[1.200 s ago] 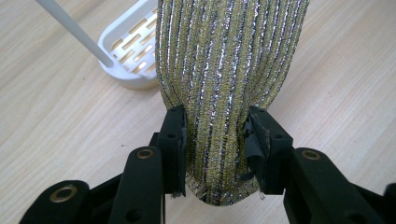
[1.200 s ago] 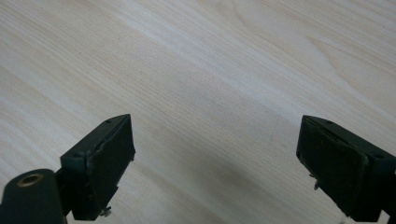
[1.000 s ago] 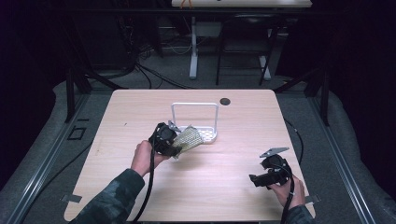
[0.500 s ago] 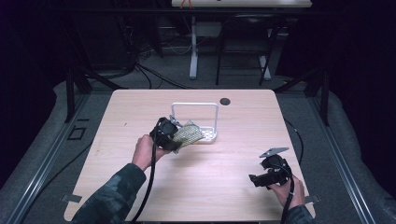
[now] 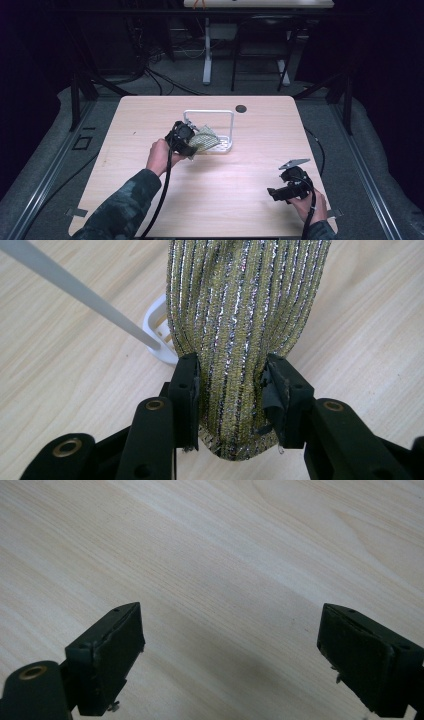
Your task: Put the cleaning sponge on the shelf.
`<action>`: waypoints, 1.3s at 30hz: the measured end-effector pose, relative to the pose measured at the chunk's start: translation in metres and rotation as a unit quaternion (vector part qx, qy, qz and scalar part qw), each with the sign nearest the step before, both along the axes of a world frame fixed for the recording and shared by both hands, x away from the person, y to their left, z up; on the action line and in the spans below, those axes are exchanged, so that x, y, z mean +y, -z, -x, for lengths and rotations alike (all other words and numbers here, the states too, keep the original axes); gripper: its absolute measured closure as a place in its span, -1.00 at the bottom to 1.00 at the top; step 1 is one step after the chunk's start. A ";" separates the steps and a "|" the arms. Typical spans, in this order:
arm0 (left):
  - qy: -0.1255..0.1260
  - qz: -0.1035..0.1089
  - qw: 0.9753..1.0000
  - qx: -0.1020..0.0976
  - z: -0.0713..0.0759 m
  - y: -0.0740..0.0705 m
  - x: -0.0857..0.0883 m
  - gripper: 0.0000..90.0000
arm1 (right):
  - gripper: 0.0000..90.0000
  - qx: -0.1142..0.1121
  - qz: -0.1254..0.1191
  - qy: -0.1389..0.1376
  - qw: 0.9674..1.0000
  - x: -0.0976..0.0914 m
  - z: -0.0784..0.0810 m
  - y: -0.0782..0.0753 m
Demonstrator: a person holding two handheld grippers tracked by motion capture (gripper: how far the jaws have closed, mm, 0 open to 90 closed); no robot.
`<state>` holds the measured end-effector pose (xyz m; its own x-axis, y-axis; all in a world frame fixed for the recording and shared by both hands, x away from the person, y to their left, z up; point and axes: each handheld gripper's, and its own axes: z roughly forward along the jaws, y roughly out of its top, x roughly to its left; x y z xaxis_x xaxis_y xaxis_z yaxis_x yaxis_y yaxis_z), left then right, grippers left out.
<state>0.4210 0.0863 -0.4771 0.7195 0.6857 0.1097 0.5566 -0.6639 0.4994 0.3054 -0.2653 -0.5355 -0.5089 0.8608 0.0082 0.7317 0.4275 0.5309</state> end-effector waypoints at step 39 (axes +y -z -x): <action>-0.051 -0.015 0.998 -0.019 -0.034 0.036 -0.034 0.36 | -0.75 -0.002 -0.002 -0.008 1.000 0.005 -0.001 -0.002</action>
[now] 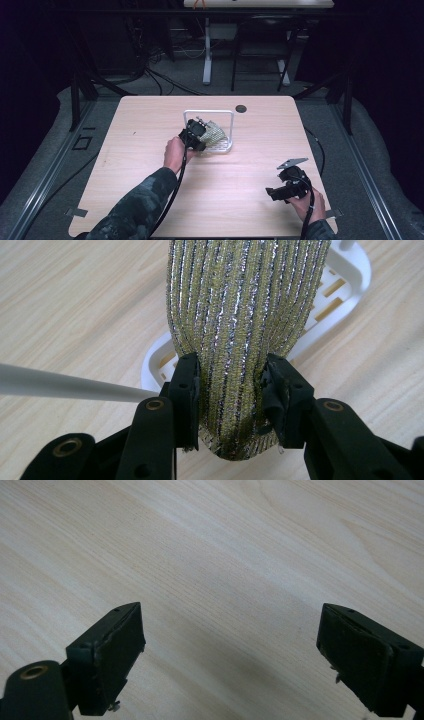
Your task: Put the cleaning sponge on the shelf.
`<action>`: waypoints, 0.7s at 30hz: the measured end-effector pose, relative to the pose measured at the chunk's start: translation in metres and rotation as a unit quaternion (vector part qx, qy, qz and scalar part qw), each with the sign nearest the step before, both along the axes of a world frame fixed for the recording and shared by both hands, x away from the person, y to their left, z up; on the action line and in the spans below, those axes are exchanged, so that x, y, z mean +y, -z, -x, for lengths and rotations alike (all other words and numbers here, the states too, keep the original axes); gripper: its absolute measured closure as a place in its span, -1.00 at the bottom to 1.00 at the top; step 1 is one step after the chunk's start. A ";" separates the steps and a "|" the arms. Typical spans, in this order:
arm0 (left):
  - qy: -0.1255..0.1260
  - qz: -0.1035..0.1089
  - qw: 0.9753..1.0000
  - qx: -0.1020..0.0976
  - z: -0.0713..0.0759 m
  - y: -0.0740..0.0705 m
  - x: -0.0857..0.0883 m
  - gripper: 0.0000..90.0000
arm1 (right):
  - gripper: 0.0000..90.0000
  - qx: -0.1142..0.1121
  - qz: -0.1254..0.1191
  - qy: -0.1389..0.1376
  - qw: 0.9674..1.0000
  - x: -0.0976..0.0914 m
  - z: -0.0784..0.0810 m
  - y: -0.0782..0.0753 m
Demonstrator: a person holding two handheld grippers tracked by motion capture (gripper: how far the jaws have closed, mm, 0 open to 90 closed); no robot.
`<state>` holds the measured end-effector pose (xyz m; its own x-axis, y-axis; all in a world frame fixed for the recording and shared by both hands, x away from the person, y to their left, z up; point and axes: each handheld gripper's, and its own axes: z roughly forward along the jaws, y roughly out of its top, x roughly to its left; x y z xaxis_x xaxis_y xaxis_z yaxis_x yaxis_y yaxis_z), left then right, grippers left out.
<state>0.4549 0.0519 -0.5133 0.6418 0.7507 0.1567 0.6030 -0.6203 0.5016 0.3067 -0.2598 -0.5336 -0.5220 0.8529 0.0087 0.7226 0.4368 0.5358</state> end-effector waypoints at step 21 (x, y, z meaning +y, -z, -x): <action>-0.015 -0.005 1.000 -0.001 -0.008 0.016 -0.011 0.33 | -0.75 -0.001 0.001 -0.003 1.000 0.000 0.000 0.000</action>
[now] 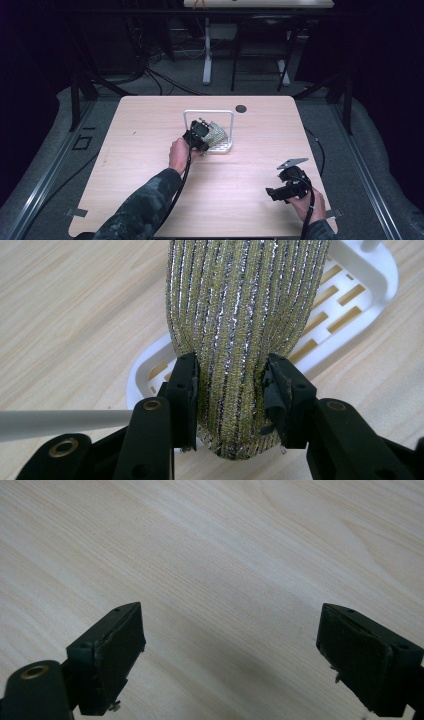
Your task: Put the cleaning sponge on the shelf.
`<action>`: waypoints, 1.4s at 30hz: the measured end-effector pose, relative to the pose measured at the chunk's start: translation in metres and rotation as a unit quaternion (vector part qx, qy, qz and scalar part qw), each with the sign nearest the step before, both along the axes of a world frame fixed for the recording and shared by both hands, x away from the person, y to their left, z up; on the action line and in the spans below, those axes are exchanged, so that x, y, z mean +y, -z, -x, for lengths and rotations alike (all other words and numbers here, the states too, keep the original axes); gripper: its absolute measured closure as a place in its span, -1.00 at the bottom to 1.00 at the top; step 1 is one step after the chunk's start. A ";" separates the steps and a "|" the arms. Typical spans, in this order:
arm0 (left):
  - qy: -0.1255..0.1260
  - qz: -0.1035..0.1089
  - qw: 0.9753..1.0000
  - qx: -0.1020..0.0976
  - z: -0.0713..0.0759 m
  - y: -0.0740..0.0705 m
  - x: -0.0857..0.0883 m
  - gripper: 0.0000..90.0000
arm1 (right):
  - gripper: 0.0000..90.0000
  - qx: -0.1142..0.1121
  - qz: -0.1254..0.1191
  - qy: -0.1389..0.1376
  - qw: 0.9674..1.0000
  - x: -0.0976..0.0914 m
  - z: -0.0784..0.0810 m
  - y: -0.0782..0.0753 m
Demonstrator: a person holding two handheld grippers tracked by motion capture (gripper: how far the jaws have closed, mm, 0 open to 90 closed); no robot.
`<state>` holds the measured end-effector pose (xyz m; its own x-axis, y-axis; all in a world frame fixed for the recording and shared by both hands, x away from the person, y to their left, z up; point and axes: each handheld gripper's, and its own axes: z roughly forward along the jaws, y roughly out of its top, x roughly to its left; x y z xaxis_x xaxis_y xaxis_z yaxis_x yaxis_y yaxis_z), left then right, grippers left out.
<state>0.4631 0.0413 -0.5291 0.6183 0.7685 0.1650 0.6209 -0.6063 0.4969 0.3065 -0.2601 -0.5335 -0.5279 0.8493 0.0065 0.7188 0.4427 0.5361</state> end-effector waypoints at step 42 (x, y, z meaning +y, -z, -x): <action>0.040 0.011 0.999 -0.002 0.020 -0.031 -0.002 -0.68 | -0.75 -0.001 0.000 -0.003 1.000 0.000 0.000 -0.001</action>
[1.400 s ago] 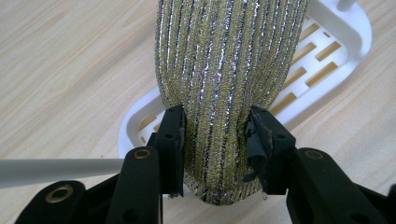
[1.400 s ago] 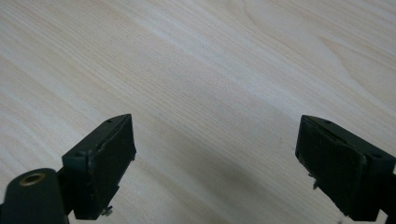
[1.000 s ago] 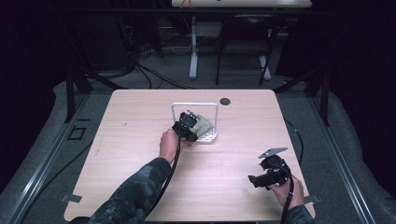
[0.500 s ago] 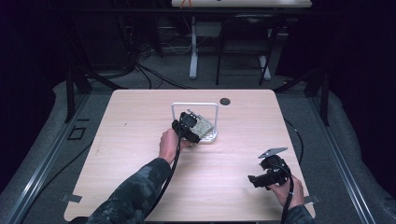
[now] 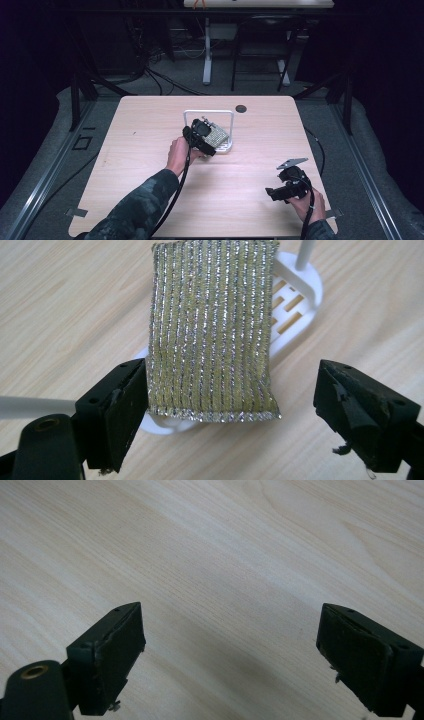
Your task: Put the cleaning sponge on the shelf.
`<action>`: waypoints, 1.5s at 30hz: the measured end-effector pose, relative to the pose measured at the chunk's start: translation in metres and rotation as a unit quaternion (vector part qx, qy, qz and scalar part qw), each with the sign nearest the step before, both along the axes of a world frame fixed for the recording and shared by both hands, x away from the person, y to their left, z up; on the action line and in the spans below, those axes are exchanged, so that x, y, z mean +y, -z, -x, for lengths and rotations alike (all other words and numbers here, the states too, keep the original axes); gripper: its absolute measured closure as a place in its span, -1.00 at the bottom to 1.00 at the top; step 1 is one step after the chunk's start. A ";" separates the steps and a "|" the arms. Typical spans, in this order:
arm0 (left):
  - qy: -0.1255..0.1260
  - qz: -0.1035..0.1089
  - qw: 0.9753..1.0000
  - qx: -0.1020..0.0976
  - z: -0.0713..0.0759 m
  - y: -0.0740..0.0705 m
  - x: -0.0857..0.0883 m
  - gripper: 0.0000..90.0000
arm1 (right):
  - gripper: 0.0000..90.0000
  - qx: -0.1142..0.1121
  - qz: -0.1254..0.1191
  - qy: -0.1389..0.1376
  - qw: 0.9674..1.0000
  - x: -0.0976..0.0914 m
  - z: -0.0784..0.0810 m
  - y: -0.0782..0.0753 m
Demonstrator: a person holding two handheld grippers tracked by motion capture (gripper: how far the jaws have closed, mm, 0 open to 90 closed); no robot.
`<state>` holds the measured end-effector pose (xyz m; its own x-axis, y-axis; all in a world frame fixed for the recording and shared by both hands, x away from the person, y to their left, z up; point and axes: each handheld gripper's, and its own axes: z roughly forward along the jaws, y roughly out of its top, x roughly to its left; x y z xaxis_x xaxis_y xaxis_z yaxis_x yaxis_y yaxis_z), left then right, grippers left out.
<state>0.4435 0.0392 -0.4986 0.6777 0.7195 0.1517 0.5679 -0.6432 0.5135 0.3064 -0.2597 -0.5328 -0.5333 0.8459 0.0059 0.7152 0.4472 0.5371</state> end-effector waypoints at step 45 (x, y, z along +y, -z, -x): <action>-0.008 0.030 1.000 0.002 0.087 -0.025 0.109 -1.00 | -0.74 -0.001 0.008 -0.002 1.000 0.004 0.001 0.001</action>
